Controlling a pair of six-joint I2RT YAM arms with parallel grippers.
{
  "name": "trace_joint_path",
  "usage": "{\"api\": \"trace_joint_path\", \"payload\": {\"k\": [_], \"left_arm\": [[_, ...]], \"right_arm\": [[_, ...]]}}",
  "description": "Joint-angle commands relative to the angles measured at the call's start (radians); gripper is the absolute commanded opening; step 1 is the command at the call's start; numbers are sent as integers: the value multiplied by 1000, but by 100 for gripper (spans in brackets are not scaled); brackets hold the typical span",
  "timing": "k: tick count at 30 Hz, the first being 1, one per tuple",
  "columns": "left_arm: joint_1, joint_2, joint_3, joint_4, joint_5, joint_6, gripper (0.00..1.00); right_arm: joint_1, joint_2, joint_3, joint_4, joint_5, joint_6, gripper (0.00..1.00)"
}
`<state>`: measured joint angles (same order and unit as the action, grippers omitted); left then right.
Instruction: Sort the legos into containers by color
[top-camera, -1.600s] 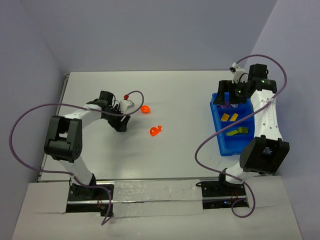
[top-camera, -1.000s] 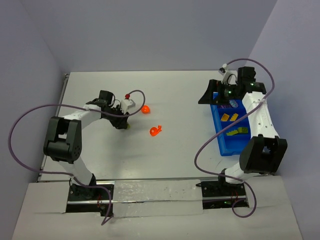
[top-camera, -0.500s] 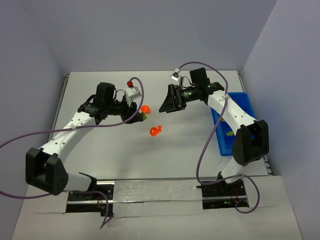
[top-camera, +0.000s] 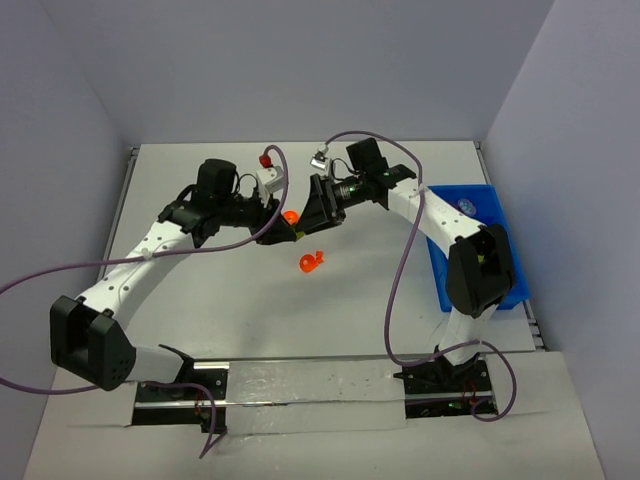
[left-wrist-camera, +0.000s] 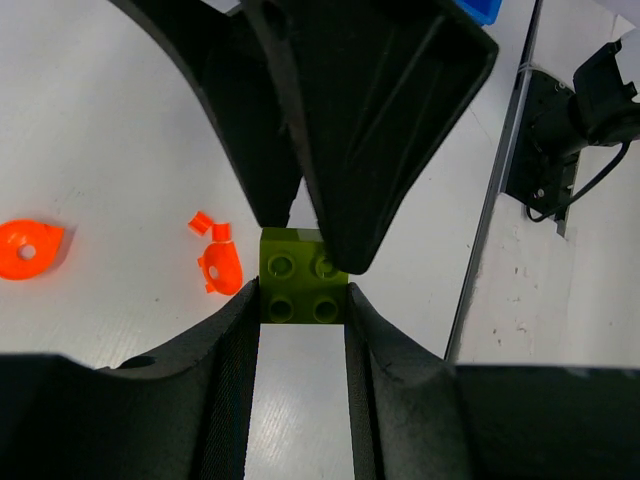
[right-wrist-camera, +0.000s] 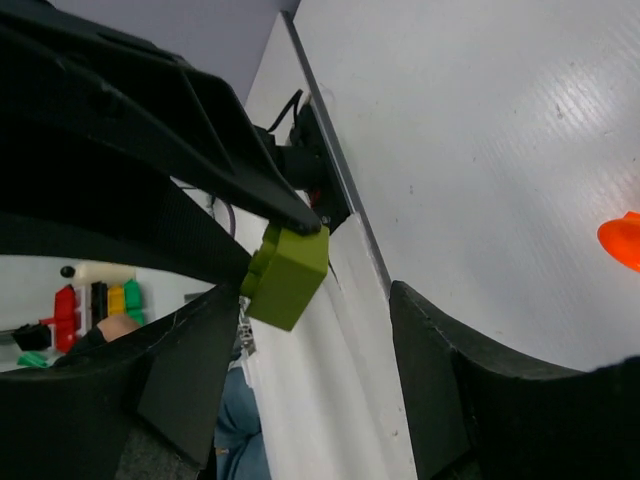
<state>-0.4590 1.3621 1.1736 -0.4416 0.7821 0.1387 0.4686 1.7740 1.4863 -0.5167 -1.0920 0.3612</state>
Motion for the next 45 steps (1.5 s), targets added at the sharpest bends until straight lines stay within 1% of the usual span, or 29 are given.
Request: {"api": "trace_joint_path", "payload": {"k": [1,4,6,7,8,9,11,17,19,23,25,28,32,33,34,35,36,37,38,39,40,41,42,44,45], "left_arm": [[-28,-4,39,24,-8,-3,0],[-35,1,46,21,-11,-2,0],[-40,4,50,23,-15,-1,0],[-41,5,51,24,-18,-1,0],[-42,5,54,24,-21,-1,0],[-44,6,55,24,-30,-1,0],[-44,6,58,26,-45,-1,0],[-44,11,60,39,-109,-5,0],[-44,13,61,42,-120,-5,0],[-45,20,66,44,-131,2,0],[-47,21,67,44,-136,5,0],[-47,23,67,43,-148,9,0],[-49,23,69,43,-162,16,0],[-49,23,67,44,-162,16,0],[-49,23,69,44,-164,15,0],[-49,23,69,44,-167,15,1],[-49,23,69,46,-170,15,2],[-49,25,70,44,-179,15,9],[-50,26,73,41,-189,15,26],[-51,27,74,36,-197,16,34],[-52,29,79,30,-213,15,46],[-52,32,84,23,-230,15,64],[-51,32,87,14,-245,15,76],[-48,24,87,-4,-273,16,95],[-43,13,84,-17,-277,22,99]], "right_arm": [[4,4,75,32,-32,17,66],[9,12,70,41,-38,25,61],[13,13,60,55,-45,40,52],[16,13,55,59,-47,43,48],[18,12,55,58,-48,41,47],[21,13,54,54,-50,33,42],[24,11,50,43,-56,27,39],[27,-6,9,43,-88,27,39],[29,-5,1,42,-98,29,41],[36,5,-8,44,-129,42,54],[37,8,-17,50,-143,53,57],[38,8,-31,76,-153,79,53],[38,10,-46,92,-160,94,42],[39,12,-49,95,-161,95,38],[39,12,-50,98,-163,97,27],[39,12,-50,99,-163,97,26],[39,13,-50,98,-164,97,15],[39,15,-47,92,-166,93,2],[39,13,-43,87,-164,86,0],[38,11,-41,83,-162,82,0],[35,7,-39,78,-160,77,0],[31,1,-38,75,-158,70,0],[22,-8,-37,63,-149,53,0],[-9,-37,-34,23,-118,5,0],[-37,-58,-34,-8,-92,-31,0]]}}
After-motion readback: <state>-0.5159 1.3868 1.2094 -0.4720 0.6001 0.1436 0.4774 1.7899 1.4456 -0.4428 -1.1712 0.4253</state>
